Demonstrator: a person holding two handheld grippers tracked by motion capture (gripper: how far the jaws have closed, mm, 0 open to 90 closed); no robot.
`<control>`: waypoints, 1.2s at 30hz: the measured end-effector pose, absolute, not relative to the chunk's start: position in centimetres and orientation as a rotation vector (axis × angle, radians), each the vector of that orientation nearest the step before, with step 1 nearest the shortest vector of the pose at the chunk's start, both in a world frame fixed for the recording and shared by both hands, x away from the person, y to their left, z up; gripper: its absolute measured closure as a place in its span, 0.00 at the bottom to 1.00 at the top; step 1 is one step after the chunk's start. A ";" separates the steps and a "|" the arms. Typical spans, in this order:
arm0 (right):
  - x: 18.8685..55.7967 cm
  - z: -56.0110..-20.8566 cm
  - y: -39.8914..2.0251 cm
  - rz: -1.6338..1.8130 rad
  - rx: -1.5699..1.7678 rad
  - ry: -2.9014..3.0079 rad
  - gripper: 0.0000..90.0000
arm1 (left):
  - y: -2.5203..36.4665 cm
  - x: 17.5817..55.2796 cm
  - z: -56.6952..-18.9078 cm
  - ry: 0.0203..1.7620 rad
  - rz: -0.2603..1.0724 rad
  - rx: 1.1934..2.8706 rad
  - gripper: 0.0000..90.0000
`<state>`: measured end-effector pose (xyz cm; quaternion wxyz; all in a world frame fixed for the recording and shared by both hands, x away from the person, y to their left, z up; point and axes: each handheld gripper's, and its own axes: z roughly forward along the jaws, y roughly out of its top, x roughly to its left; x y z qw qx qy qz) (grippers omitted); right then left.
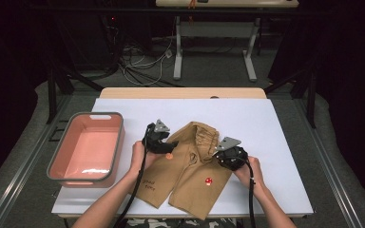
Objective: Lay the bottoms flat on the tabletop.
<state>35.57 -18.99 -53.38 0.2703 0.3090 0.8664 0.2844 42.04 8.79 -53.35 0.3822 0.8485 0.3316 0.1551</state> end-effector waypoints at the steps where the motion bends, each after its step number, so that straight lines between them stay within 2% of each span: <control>1: 35.5 -53.4 -18.9 0.765 0.826 2.326 0.88 | 8.7 42.3 -53.4 0.829 0.401 2.174 0.61; 2: 35.5 -53.5 -18.9 0.769 0.823 2.320 0.92 | 8.6 42.3 -53.5 0.832 0.410 2.171 0.68; 7: 35.7 -53.5 -19.3 0.798 0.859 2.293 0.95 | 8.6 42.6 -54.1 0.822 0.421 2.187 0.93; 9: 35.9 -53.4 -19.4 0.824 0.878 2.282 0.95 | 8.9 42.5 -54.2 0.826 0.421 2.184 0.97; 13: 36.0 -52.9 -19.8 0.882 0.944 2.238 0.95 | 9.7 41.8 -54.4 0.844 0.462 2.153 0.98; 22: 37.4 -52.7 -22.0 1.088 1.191 2.127 0.95 | 11.8 40.4 -54.8 0.877 0.463 2.146 0.98; 33: 39.3 -54.4 -22.7 0.995 1.300 2.084 0.95 | 12.3 39.3 -55.4 0.862 0.445 2.207 0.98; 36: 39.6 -54.9 -22.7 0.975 1.307 2.104 0.90 | 12.2 39.3 -55.5 0.861 0.439 2.226 0.97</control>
